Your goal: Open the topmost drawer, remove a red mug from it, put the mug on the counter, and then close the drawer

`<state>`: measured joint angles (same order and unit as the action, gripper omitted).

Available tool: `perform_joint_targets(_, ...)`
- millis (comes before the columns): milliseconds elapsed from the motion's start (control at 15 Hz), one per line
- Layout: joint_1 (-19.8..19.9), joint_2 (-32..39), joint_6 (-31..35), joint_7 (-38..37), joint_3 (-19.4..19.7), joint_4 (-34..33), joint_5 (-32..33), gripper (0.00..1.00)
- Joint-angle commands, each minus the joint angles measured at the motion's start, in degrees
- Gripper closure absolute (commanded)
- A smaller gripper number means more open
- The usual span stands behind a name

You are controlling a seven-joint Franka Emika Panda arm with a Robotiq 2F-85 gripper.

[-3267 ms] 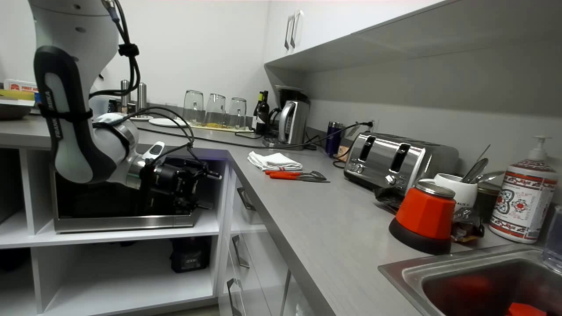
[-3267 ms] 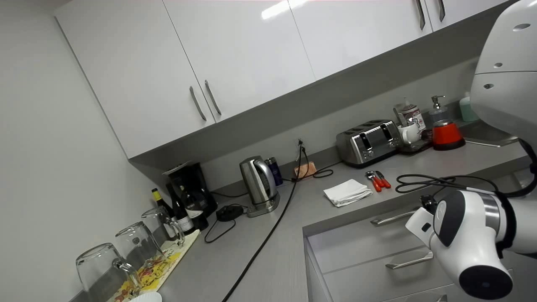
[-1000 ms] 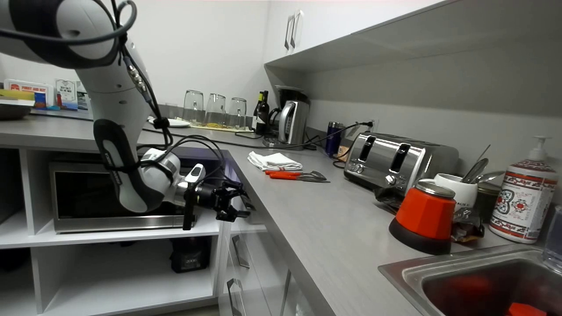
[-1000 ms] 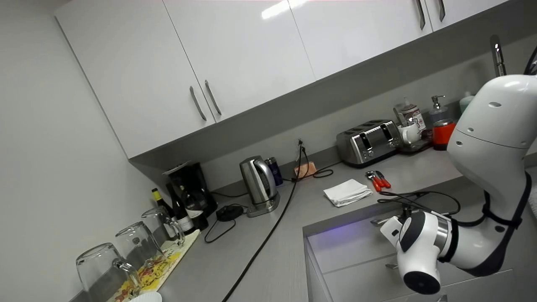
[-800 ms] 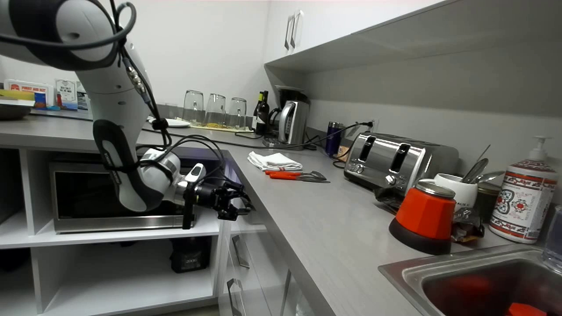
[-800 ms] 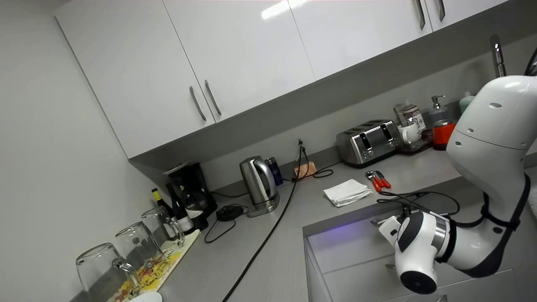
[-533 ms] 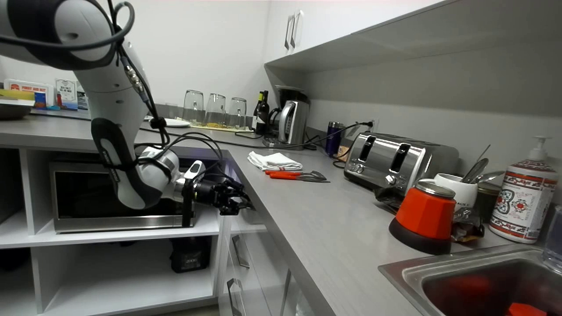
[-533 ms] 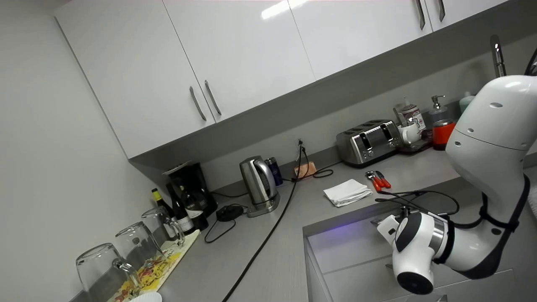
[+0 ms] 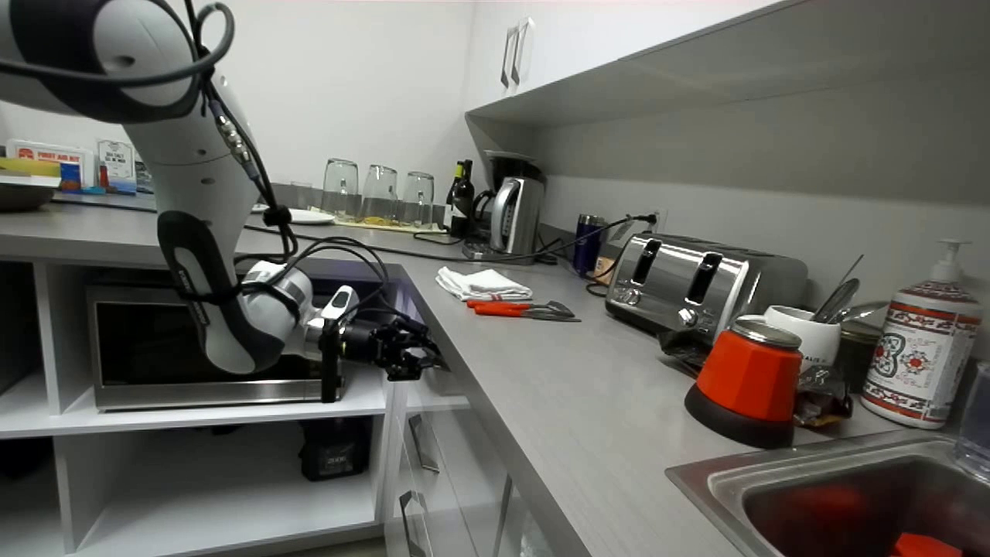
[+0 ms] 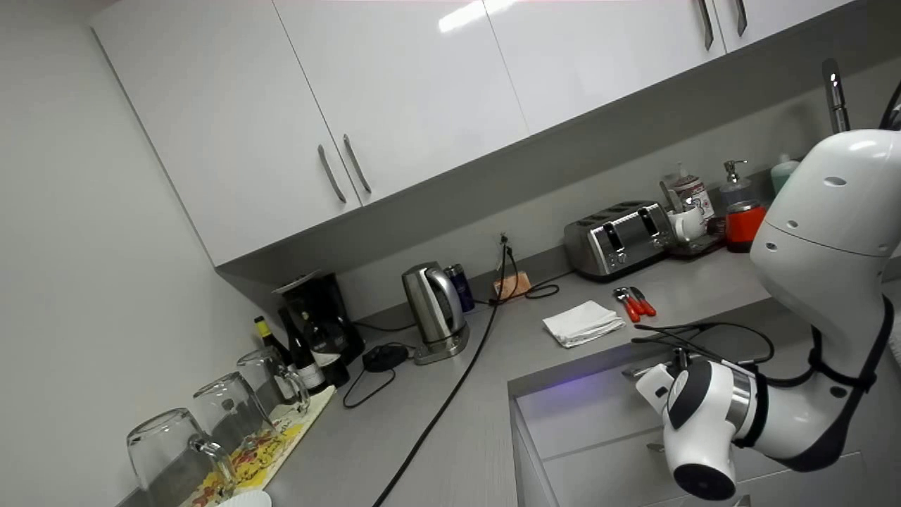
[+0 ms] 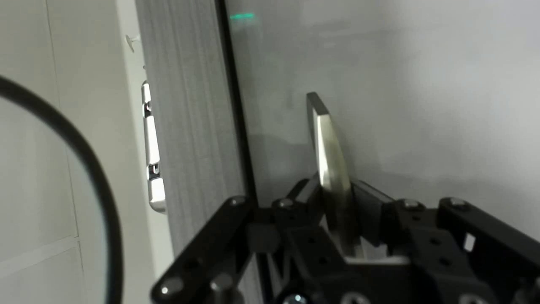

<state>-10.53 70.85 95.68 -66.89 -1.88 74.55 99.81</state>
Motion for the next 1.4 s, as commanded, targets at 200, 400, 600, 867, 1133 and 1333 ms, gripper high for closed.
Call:
perform_joint_targets(200, -4.9, -4.4, -4.2, -7.6, 0.7, 12.1, 4.3, 0.97)
perform_joint_targets(400, -5.7, -6.5, -5.6, -10.1, -0.3, 16.9, 6.7, 0.97)
perform_joint_targets(600, -6.2, -8.3, -5.9, -11.1, -1.8, 20.5, 8.4, 0.97)
perform_joint_targets(867, -6.1, -10.5, -5.9, -11.9, -3.2, 24.3, 10.1, 0.97)
perform_joint_targets(1133, -7.5, -13.4, -10.1, -14.3, -7.5, 31.4, 9.7, 0.97)
perform_joint_targets(1333, -8.2, -14.7, -12.5, -14.3, -11.4, 33.6, 8.4, 0.97)
